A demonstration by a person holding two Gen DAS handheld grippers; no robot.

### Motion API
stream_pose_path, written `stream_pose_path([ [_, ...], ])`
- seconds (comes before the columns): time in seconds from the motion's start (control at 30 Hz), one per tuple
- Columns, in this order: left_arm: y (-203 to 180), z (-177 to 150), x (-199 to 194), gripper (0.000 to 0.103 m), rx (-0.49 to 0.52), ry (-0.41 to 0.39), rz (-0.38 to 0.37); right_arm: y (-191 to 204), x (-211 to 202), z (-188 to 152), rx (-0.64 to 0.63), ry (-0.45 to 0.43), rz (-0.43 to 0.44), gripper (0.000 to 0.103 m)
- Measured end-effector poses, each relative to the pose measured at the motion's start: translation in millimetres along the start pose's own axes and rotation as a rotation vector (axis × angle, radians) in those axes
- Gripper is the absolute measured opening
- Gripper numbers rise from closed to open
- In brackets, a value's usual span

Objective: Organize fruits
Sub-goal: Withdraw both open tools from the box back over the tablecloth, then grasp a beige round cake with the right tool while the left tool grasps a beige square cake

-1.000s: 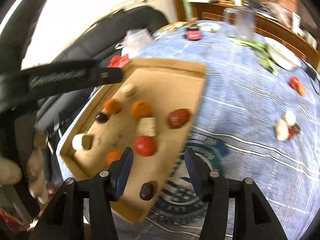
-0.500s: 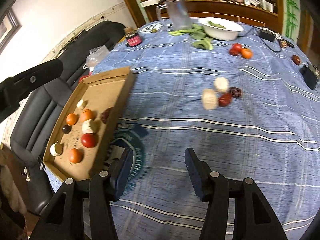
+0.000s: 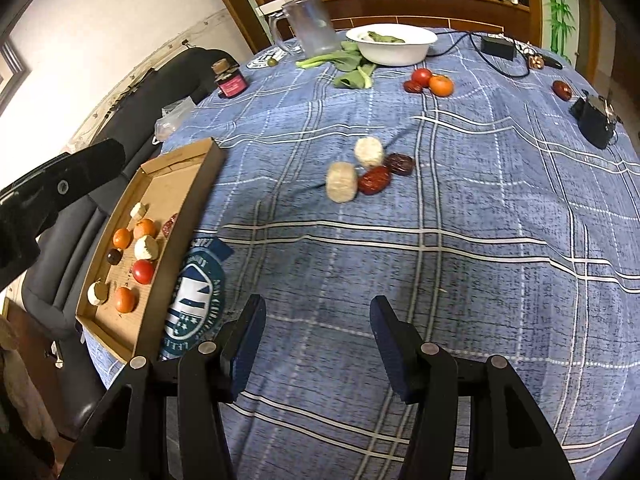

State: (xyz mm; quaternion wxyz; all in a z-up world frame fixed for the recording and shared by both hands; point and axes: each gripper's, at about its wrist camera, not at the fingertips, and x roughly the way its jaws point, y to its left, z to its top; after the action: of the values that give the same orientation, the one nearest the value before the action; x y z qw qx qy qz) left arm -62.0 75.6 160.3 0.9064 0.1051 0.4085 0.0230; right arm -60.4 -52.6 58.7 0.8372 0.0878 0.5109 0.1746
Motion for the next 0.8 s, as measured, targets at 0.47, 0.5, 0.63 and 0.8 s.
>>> stream_pose_path([
  [0.47,8.5,-26.4,72.4,0.073,-0.184,0.221,-0.188,-53.5,22.9,28.6,0.088,0.044,-0.017,0.058],
  [0.5,8.4,-27.2,76.1,0.073,-0.188,0.228,-0.196,-56.3,25.3,34.3,0.101,0.045,-0.006,0.058],
  [0.63,7.7,-26.9,92.2,0.073,-0.215,0.24,-0.247,-64.8,38.4,71.6,0.145,0.032,0.056,0.058],
  [0.8,-2.9,-17.7,115.7,0.067,-0.223,0.237,-0.349,-56.4,62.8,110.1,0.093,0.031,0.048,0.058],
])
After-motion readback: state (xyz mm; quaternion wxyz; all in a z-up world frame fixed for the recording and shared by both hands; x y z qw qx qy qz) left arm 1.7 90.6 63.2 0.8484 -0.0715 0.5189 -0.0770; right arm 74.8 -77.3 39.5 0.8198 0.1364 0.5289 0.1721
